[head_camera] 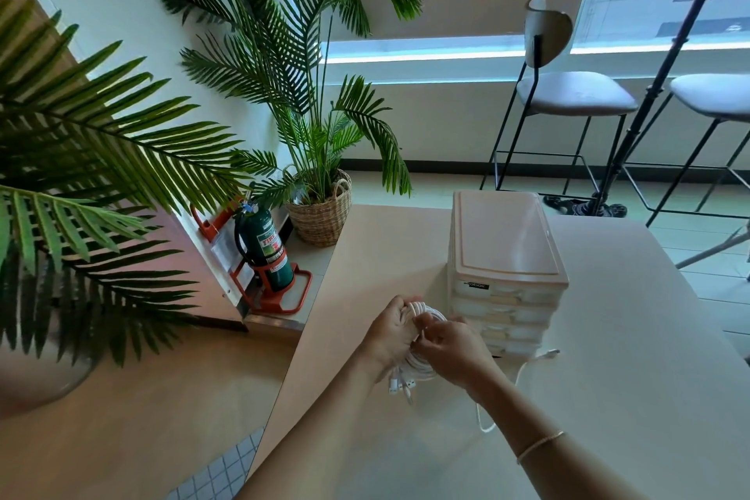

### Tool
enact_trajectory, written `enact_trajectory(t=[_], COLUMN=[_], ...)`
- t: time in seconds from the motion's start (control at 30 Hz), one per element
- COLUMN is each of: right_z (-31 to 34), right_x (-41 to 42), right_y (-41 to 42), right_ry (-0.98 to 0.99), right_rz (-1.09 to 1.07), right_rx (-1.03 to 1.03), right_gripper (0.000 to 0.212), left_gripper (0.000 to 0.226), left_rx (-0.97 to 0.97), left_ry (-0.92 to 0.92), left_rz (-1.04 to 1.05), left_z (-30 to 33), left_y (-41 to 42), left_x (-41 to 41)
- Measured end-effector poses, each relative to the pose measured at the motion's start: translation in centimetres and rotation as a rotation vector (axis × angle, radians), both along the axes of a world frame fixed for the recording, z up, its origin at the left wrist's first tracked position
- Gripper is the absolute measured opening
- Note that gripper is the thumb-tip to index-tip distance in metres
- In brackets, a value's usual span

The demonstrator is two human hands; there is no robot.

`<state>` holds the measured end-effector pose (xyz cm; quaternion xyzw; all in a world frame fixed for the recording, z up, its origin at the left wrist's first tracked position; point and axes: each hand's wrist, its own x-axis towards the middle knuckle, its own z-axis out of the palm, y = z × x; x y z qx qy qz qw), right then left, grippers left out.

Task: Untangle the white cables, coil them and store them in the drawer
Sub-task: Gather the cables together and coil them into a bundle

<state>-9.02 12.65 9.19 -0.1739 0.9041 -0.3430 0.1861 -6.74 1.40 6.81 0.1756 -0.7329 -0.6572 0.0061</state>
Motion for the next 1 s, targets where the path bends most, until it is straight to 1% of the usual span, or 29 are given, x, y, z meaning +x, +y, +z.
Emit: enact_trajectory(t=[0.03,0.1,0.17,0.23,0.3,0.37,0.47,0.53,0.63,0.7,0.8,0.9,1.0], right_z=[0.1,0.2,0.6,0.9,1.2,1.7,2.7,3.4,3.9,4.3,5.4,5.8,5.7], right_x=[0.0,-0.1,-0.4,-1.2,-1.8,-1.9,-1.8,-1.7,-1.4,-1.3,-1.7,-2.4,-2.9], right_y=[0.1,0.2,0.6,1.3,2.2,2.7,2.5,2.3,2.6,3.0,4.4,5.7,6.8], right_ry=[-0.068,-0.235,-0.426,-0.611,-0.715,-0.682,-0.486,-0.434,-0.550,-0.625,-0.691,-0.742,-0.765], right_rz=[-0.044,-0.134,-0.242,-0.351,-0.383,-0.377,-0.322,-0.251,-0.195,-0.135,0.022,0.223,0.325], right_rx=[-0.058,-0.169,-0.305,-0.473,-0.576,-0.543,-0.398,-0.386,-0.503,-0.521,-0.462,-0.340,-0.356], right_gripper=[0.017,0.017,0.009,0.002,0.008,0.008,0.011,0.009,0.019,0.022,0.014,0.007,0.008], left_gripper=[0.024,0.030,0.033,0.029,0.027,0.027,0.029,0.032,0.033,0.033,0.035,0.038,0.039], left_rx=[-0.021,-0.017,0.026,0.022,0.001,-0.105,-0.372,-0.458,-0.553,-0.594,-0.675,-0.676,-0.703], left_ry=[0.009,0.021,0.023,0.023,0.022,0.001,-0.016,-0.003,0.000,-0.009,-0.042,-0.062,-0.061], left_rz=[-0.022,-0.078,-0.113,-0.133,-0.153,-0.156,-0.135,-0.114,-0.109,-0.107,-0.116,-0.084,-0.058], left_z=[-0.1,-0.3,-0.3,-0.2,-0.1,-0.2,-0.1,-0.2,-0.1,-0.2,-1.0,-1.7,-1.9], left_y=[0.0,0.1,0.1,-0.4,-1.0,-1.4,-1.6,-1.8,-2.1,-2.4,-3.2,-3.6,-3.6], left_x=[0.0,0.2,0.5,0.8,0.9,0.7,0.6,0.5,0.2,0.1,0.3,0.6,0.5])
